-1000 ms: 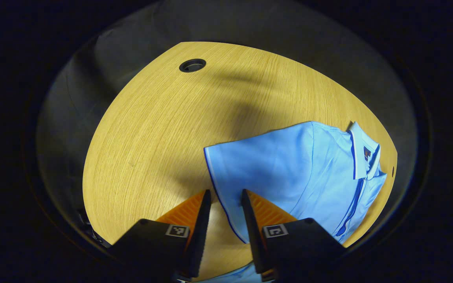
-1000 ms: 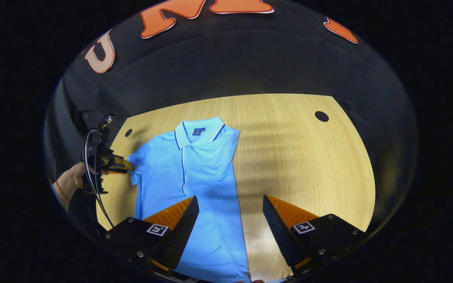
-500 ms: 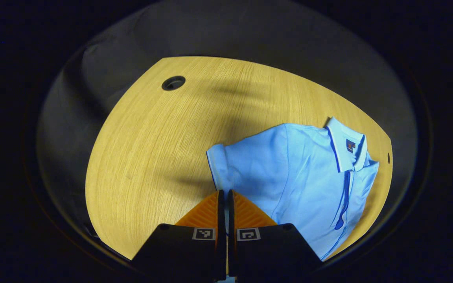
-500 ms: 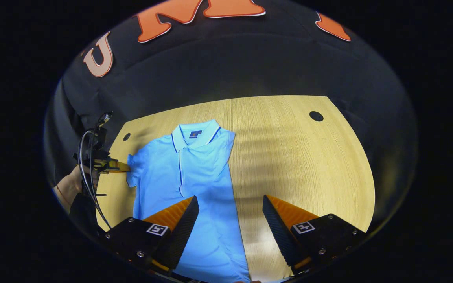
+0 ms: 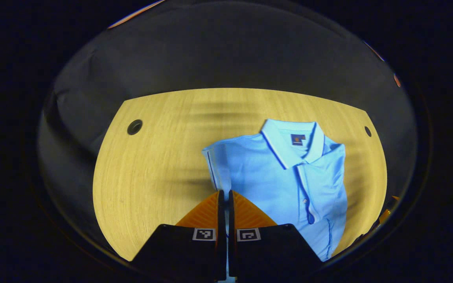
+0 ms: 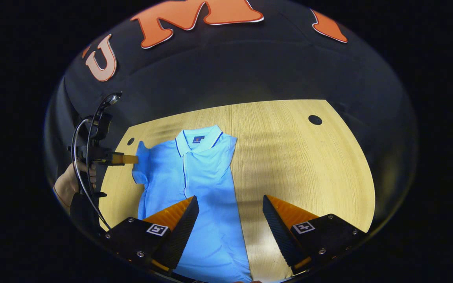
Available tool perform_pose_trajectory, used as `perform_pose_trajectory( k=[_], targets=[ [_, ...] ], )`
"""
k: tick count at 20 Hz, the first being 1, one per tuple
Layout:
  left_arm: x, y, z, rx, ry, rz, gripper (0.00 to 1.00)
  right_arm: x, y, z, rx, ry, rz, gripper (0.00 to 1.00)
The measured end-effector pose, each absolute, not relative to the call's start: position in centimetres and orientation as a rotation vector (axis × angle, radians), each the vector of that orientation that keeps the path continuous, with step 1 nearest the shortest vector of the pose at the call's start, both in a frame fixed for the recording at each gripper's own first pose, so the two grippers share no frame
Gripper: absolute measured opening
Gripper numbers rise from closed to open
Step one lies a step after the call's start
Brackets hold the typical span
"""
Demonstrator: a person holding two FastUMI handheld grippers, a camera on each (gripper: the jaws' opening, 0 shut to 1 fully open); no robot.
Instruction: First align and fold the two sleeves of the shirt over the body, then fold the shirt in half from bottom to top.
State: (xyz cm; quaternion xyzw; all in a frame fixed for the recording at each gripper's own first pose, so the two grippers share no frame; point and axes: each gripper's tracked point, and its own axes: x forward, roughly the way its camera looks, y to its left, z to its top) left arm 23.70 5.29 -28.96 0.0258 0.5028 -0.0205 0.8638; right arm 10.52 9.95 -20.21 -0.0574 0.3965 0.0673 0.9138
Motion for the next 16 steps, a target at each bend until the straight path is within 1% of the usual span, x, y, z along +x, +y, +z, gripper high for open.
perform_pose_trajectory(
  k=[10, 16],
  targets=[
    [23.3, -6.8, -30.1, 0.086, 1.082, -0.227, 0.06, 9.2, 7.2, -21.3, -0.072, 0.838, 0.092, 0.99],
    [22.8, -9.3, -32.0, 0.053, 1.109, -0.239, 0.07, 8.7, 6.0, -21.6, -0.059, 0.848, 0.069, 0.99]
  ],
)
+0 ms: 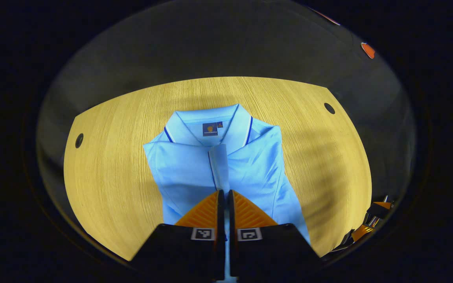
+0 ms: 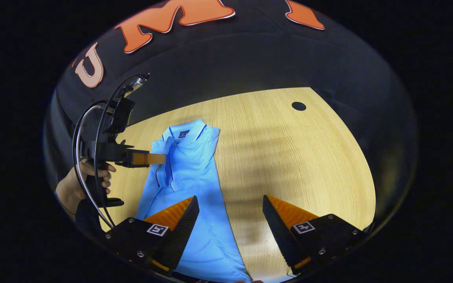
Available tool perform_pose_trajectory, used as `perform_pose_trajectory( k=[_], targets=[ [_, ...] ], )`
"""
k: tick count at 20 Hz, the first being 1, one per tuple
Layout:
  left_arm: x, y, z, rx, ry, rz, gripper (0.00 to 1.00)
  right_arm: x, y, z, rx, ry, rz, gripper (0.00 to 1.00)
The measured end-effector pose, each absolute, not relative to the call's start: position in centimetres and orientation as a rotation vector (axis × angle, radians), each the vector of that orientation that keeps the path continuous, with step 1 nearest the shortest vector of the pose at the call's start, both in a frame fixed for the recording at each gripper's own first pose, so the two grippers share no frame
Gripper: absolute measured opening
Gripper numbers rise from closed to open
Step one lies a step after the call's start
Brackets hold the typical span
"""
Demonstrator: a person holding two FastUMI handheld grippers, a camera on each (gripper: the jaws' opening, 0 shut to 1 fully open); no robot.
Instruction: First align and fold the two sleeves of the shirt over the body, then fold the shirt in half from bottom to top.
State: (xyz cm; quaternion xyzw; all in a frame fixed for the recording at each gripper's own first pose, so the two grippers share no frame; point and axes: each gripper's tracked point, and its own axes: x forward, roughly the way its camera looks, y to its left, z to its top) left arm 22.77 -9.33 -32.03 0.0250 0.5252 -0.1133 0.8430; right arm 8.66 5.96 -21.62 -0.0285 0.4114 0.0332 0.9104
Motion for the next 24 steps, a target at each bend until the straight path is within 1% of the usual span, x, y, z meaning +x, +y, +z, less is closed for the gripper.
perform_pose_trajectory(
  k=[1, 2, 3, 4, 8, 9, 11, 14, 17, 24],
  targets=[
    [22.6, -9.3, -32.2, 0.046, 1.107, -0.246, 0.1, 8.7, 5.9, -21.6, -0.059, 0.848, 0.069, 0.99],
    [22.4, -9.7, -32.1, 0.03, 1.107, -0.26, 0.17, 8.7, 5.9, -21.7, -0.058, 0.846, 0.069, 0.99],
    [22.0, -9.6, -32.0, 0.017, 1.108, -0.26, 0.28, 8.6, 5.9, -21.8, -0.057, 0.845, 0.071, 0.99],
    [21.8, -9.4, -31.9, 0.004, 1.102, -0.261, 0.34, 8.5, 5.9, -21.8, -0.056, 0.847, 0.072, 0.99],
    [19.7, -6.5, -31.1, 0.013, 1.101, -0.225, 0.97, 7.8, 6.7, -22.4, -0.063, 0.862, 0.089, 0.99],
    [19.0, -5.5, -30.8, 0.01, 1.094, -0.208, 0.92, 7.6, 6.9, -22.6, -0.068, 0.86, 0.087, 0.99],
    [17.2, -3.5, -30.2, -0.004, 1.087, -0.173, 1.0, 6.9, 7.3, -23.3, -0.08, 0.864, 0.088, 0.98],
    [14.3, -1.1, -29.3, -0.037, 1.074, -0.146, 1.0, 5.3, 7.9, -25.0, -0.118, 0.891, 0.096, 0.99],
    [10.7, 2.4, -28.6, -0.009, 1.048, -0.112, 1.0, 2.7, 8.2, -26.1, -0.154, 0.924, 0.108, 0.99],
    [-0.6, 7.6, -31.0, 0.019, 1.122, -0.085, 1.0, -4.8, 6.1, -29.4, -0.211, 1.045, 0.094, 0.99]
  ],
)
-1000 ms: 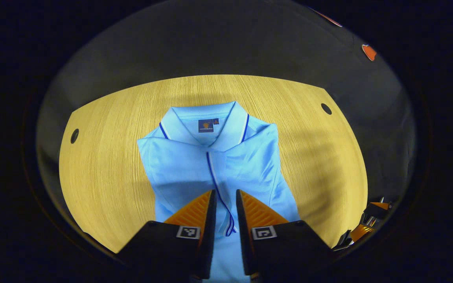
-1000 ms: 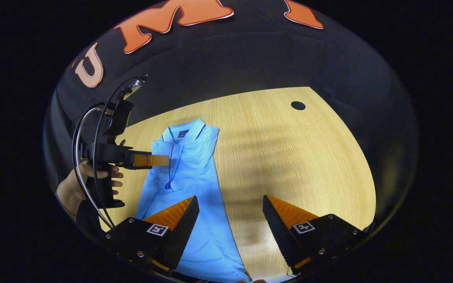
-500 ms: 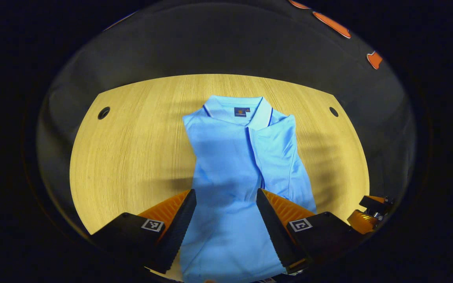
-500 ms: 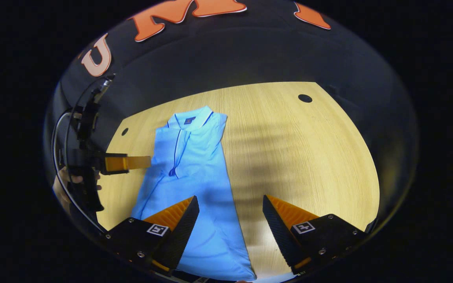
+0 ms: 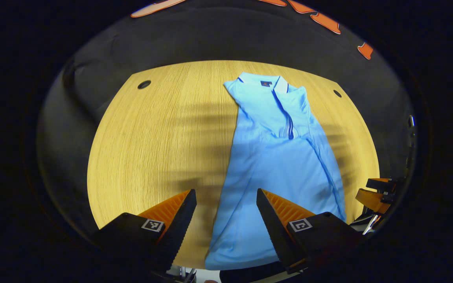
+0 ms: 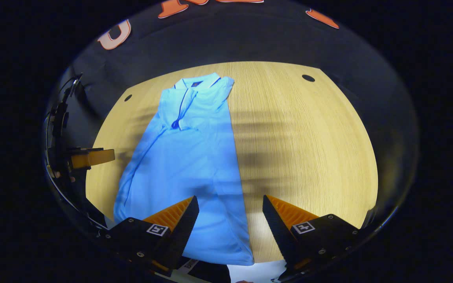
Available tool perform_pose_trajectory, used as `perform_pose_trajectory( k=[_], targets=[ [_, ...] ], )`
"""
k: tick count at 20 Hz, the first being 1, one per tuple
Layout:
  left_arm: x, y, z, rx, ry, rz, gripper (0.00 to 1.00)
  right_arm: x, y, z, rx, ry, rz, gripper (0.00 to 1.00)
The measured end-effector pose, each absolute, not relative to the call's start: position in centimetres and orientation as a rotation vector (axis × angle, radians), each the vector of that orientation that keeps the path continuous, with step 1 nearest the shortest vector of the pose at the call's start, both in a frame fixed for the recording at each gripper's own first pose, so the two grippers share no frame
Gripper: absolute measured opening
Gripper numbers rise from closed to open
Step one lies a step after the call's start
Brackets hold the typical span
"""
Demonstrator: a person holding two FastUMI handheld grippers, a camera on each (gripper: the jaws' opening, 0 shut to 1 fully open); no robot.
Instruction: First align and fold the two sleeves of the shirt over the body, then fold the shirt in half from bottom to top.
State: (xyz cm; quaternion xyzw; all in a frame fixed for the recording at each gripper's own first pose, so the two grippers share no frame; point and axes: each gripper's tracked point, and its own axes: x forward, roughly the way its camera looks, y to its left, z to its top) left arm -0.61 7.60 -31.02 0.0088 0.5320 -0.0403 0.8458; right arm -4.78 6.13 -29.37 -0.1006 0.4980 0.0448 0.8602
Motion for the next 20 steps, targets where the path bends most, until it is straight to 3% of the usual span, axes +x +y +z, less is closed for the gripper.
perform_pose_trajectory(
  k=[10, 20],
  targets=[
    [-12.8, 9.8, -35.3, 0.002, 1.268, -0.067, 1.0, -13.8, 2.7, -34.4, -0.277, 1.227, 0.045, 0.99],
    [-16.8, 11.3, -39.3, 0.022, 1.352, -0.03, 1.0, -16.4, 0.8, -37.3, -0.309, 1.317, -0.007, 0.99]
  ],
)
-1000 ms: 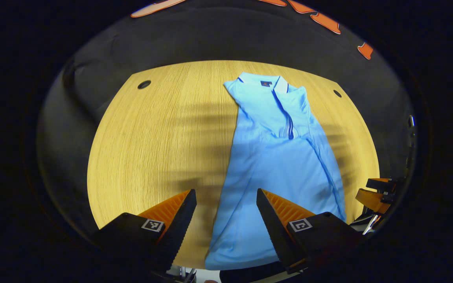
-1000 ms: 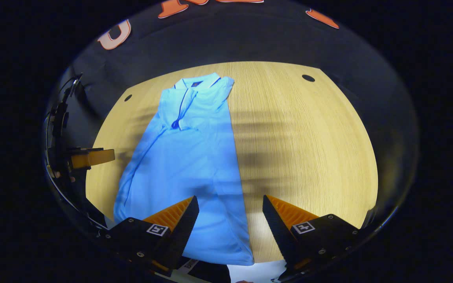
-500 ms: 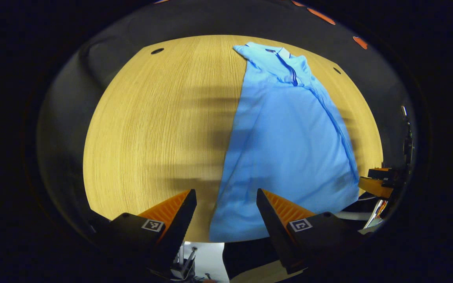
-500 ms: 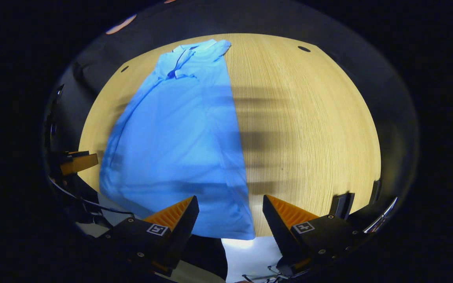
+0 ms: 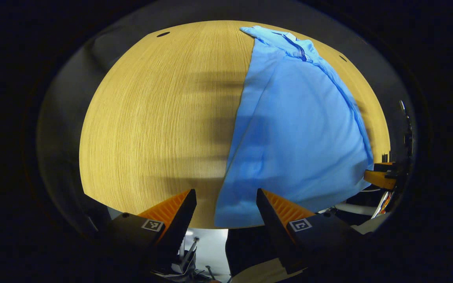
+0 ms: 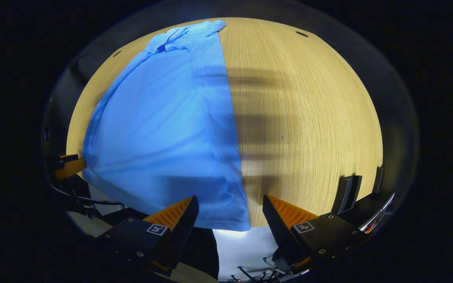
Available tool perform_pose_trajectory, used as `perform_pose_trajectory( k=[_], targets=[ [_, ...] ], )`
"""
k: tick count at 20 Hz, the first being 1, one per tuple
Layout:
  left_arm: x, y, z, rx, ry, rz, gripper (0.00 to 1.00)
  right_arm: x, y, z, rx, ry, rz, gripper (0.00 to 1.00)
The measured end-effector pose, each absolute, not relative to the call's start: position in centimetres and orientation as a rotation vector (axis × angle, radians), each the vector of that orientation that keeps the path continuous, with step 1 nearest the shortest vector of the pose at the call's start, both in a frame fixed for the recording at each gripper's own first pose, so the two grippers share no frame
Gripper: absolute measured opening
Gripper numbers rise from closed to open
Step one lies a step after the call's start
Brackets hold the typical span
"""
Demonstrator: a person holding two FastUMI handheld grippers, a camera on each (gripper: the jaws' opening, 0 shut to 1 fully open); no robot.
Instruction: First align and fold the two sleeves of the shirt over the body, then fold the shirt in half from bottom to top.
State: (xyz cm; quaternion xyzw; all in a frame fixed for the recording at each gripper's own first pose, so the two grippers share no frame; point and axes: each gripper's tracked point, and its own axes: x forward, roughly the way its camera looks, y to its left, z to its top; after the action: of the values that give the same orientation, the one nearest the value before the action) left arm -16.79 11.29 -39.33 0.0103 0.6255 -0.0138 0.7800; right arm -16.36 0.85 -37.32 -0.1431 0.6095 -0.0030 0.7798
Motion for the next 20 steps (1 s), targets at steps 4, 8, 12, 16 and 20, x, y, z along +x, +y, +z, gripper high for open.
perform_pose_trajectory(
  k=[4, 8, 12, 16, 20],
  targets=[
    [-17.8, 11.4, -40.4, 0.004, 1.375, -0.011, 1.0, -16.9, 0.8, -38.0, -0.308, 1.327, -0.023, 0.99],
    [-17.8, 11.3, -40.5, 0.022, 1.372, -0.017, 0.97, -17.2, 0.9, -38.1, -0.329, 1.332, -0.021, 0.85],
    [-17.9, 9.8, -40.6, -0.016, 1.394, -0.026, 0.44, -17.6, 1.8, -38.4, -0.315, 1.327, -0.021, 0.51],
    [-17.9, 8.9, -40.2, 0.024, 1.38, -0.07, 0.05, -17.6, 2.5, -38.4, -0.282, 1.327, -0.013, 0.01],
    [-15.9, 9.4, -39.2, 0.03, 1.349, -0.079, 0.05, -15.8, 3.5, -36.7, -0.245, 1.29, 0.003, 0.01]
  ],
)
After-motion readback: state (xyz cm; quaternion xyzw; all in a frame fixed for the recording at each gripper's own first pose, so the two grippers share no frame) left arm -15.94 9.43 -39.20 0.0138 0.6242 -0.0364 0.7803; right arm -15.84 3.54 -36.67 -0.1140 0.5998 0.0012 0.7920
